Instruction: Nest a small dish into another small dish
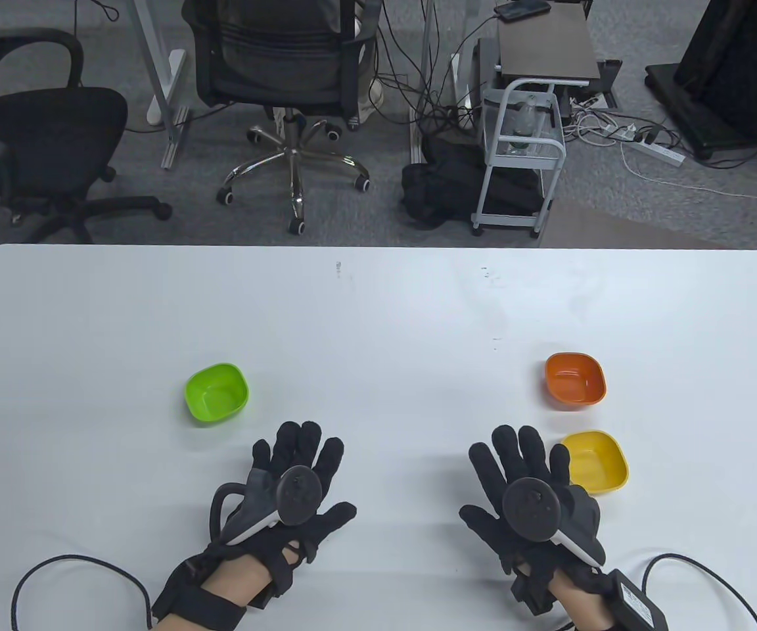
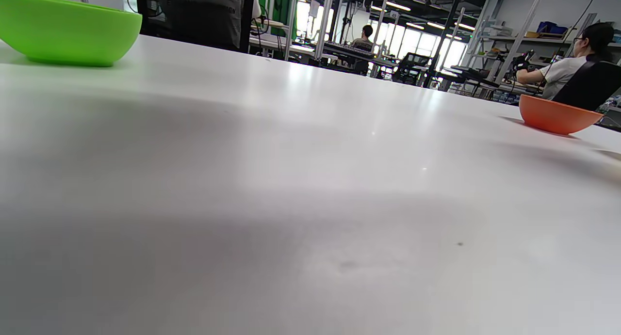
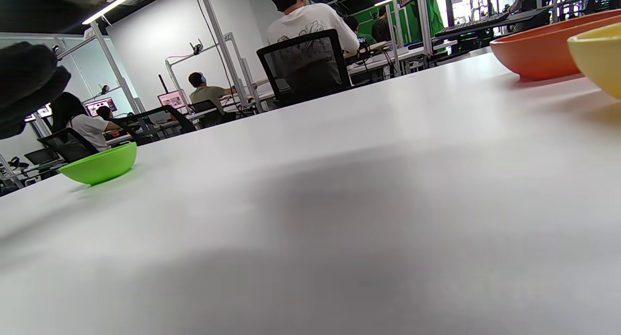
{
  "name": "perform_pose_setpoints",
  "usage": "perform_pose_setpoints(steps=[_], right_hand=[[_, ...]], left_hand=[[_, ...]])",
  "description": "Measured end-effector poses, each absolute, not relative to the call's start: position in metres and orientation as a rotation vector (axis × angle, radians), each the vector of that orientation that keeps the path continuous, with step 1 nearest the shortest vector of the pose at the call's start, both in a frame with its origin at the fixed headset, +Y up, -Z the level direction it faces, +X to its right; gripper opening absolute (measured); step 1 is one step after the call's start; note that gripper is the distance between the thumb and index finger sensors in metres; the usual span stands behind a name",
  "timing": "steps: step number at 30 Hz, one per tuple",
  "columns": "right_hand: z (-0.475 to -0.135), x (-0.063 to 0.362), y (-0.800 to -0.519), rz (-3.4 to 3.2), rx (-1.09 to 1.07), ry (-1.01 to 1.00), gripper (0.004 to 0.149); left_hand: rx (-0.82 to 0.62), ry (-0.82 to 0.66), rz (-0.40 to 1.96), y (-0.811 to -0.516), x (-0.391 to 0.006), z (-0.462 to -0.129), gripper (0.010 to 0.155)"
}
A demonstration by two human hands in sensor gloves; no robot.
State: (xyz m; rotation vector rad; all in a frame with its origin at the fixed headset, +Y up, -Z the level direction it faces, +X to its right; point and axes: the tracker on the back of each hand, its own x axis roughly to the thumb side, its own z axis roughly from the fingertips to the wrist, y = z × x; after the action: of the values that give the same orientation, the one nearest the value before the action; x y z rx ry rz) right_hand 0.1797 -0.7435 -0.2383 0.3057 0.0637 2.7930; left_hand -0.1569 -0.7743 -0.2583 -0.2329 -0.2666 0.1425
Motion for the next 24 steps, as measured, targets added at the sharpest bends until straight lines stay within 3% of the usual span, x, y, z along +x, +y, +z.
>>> perform_pose_setpoints(steps=[7,15,19,24], right_hand=[[-0.237,0.179,-0.744,2.797,0.316,0.063,0.079],[-0.236,0.181,-0.743,2.789,0.324,0.060,0.079],[-0.235,0.183,-0.741,2.779,0.324,0.054,0.079],[-0.233,0.185,-0.739,2.770,0.328,0.044,0.079]], left_hand=[[-0.221,-0.222,0.090,-0.755,-0.171,-0.275,0.084],[-0.264,0.011,0.038,-0.733,-0.220,-0.352,0.084],[-0.355,0.169,0.049,-0.749,-0.256,-0.381,0.083],[-0.421,0.233,-0.008,-0.780,-0.273,-0.386,0.083]])
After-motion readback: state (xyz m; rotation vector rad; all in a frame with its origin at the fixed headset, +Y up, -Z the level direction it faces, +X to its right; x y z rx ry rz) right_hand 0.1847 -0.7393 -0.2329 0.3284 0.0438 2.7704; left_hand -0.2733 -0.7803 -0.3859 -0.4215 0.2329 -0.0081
